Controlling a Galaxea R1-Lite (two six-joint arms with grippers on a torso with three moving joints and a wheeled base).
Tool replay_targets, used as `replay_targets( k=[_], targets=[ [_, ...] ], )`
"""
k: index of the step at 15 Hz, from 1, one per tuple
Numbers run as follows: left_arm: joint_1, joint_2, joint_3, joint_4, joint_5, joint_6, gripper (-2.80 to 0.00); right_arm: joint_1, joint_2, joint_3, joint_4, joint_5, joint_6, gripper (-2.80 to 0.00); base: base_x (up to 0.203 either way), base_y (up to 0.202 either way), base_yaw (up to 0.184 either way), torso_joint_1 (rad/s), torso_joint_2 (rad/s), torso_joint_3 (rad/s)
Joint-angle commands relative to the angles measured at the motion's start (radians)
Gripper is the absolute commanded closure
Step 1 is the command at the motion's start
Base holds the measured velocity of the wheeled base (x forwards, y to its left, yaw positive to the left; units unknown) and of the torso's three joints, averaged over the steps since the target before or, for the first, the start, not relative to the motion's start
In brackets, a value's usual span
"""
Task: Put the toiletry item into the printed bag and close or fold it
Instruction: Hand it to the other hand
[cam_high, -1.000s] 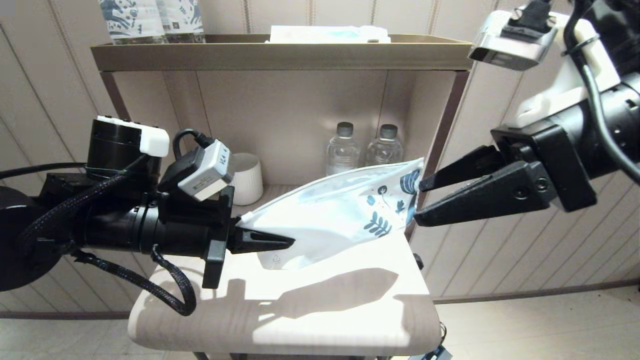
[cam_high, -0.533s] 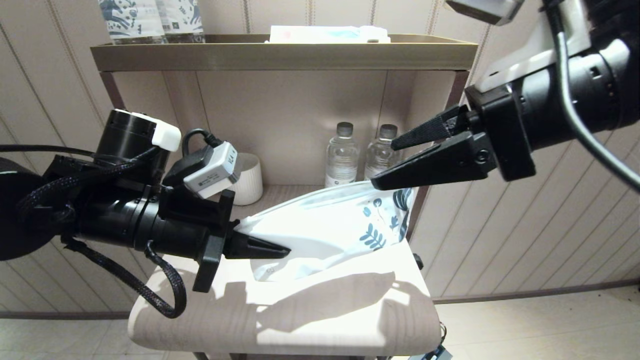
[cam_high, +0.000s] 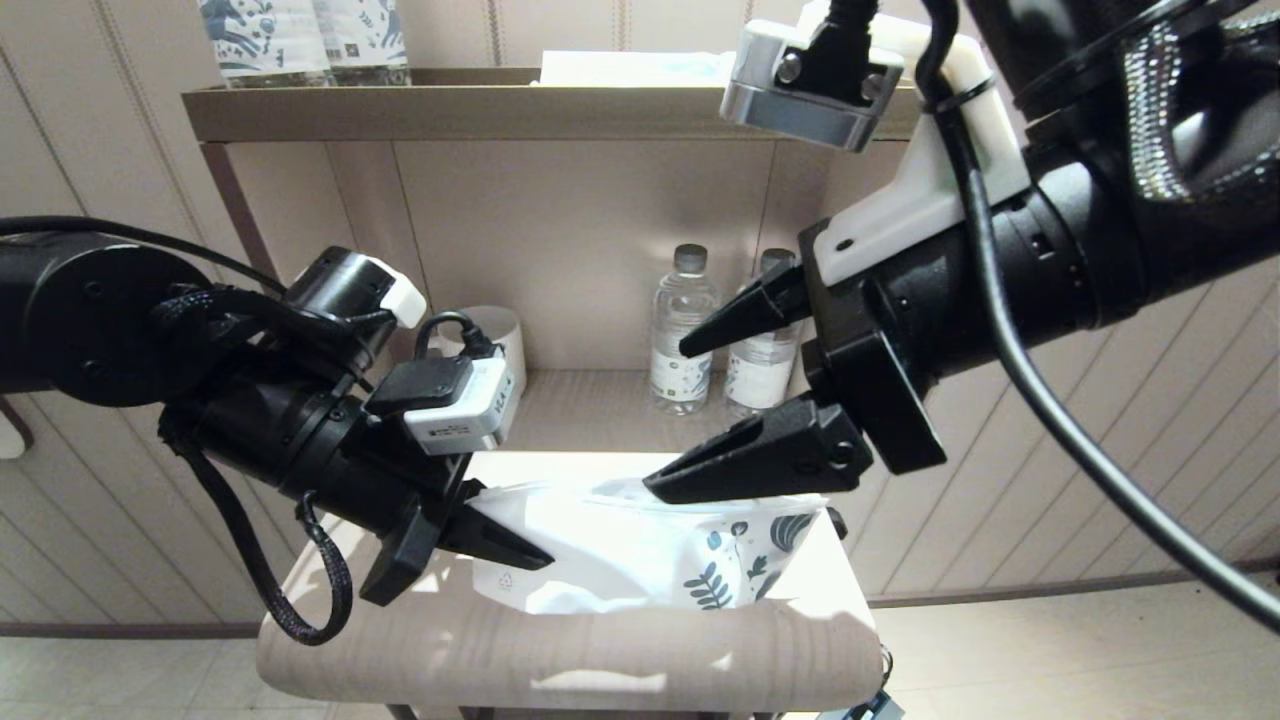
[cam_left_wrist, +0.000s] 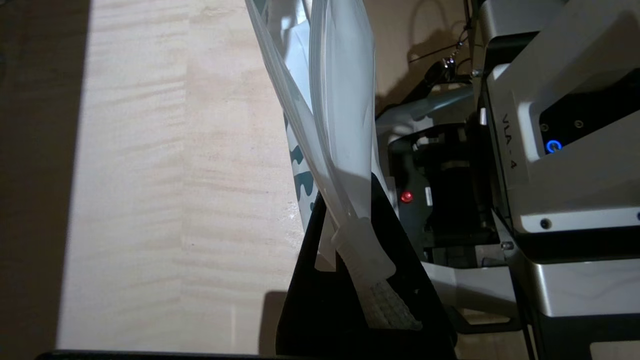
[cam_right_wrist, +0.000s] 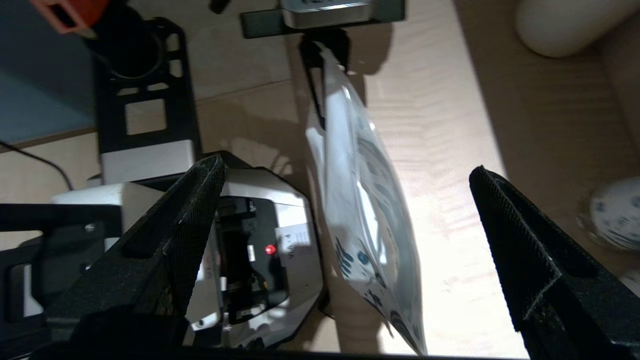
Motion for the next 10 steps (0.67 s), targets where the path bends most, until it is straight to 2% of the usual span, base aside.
replay_targets(
  k=[1, 6, 10],
  targets=[
    [-0.009, 0.026, -0.062, 0.042, -0.003, 0.009, 0.0, 0.016, 0.013, 0.024, 0.004, 0.035, 0.0, -2.8, 0.0, 0.0, 0.0, 0.0, 0.0, 0.0],
    [-0.01, 0.028, -0.132, 0.065, -0.016, -0.004, 0.0, 0.024, 0.016, 0.07, -0.142, 0.06, 0.011, -2.8, 0.0, 0.0, 0.0, 0.0, 0.0, 0.0],
    [-0.032, 0.026, -0.193, 0.152, -0.026, -0.035, 0.0, 0.019, 0.054, 0.05, -0.177, 0.064, 0.023, -2.8, 0.0, 0.0, 0.0, 0.0, 0.0, 0.0]
  ],
)
